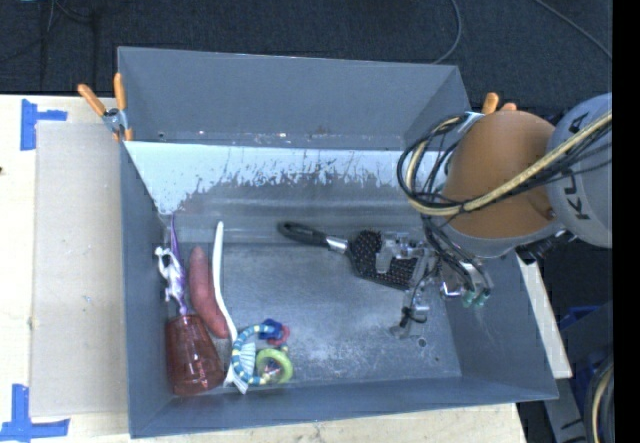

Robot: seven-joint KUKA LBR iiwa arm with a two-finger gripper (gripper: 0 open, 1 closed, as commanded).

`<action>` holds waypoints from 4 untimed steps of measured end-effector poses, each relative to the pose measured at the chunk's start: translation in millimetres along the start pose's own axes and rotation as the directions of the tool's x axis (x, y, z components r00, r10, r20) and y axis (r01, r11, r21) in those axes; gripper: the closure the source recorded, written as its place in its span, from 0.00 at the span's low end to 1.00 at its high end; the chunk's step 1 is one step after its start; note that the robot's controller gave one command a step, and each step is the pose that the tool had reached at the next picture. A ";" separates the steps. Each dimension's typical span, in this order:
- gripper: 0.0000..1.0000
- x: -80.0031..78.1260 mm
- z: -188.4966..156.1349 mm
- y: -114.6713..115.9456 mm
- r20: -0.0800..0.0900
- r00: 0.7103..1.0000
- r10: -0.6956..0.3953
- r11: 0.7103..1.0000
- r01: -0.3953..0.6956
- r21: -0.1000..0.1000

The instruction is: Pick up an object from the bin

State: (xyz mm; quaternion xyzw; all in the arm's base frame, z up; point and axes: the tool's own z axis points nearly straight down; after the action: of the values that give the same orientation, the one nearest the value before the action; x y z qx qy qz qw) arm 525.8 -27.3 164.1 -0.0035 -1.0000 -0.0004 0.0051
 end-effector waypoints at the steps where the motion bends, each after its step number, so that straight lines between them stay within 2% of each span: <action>1: 0.00 -1.6 -4.5 0.1 0.008 1.000 -0.001 1.000 0.001 0.000; 2: 0.00 -57.6 59.5 -34.8 0.011 0.998 0.069 0.998 -0.069 -0.001; 3: 0.00 -84.1 97.0 -46.3 0.020 0.997 0.071 0.997 -0.071 -0.001; 4: 0.00 -73.2 63.0 -64.1 0.011 0.978 0.207 0.978 -0.207 -0.003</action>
Offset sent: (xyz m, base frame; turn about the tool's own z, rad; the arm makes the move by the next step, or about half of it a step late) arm 0.0776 -0.0515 -0.0941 0.1097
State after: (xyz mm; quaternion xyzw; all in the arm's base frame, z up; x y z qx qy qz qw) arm 597.9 -91.9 100.3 -0.1074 -0.9942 -0.0010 -0.0007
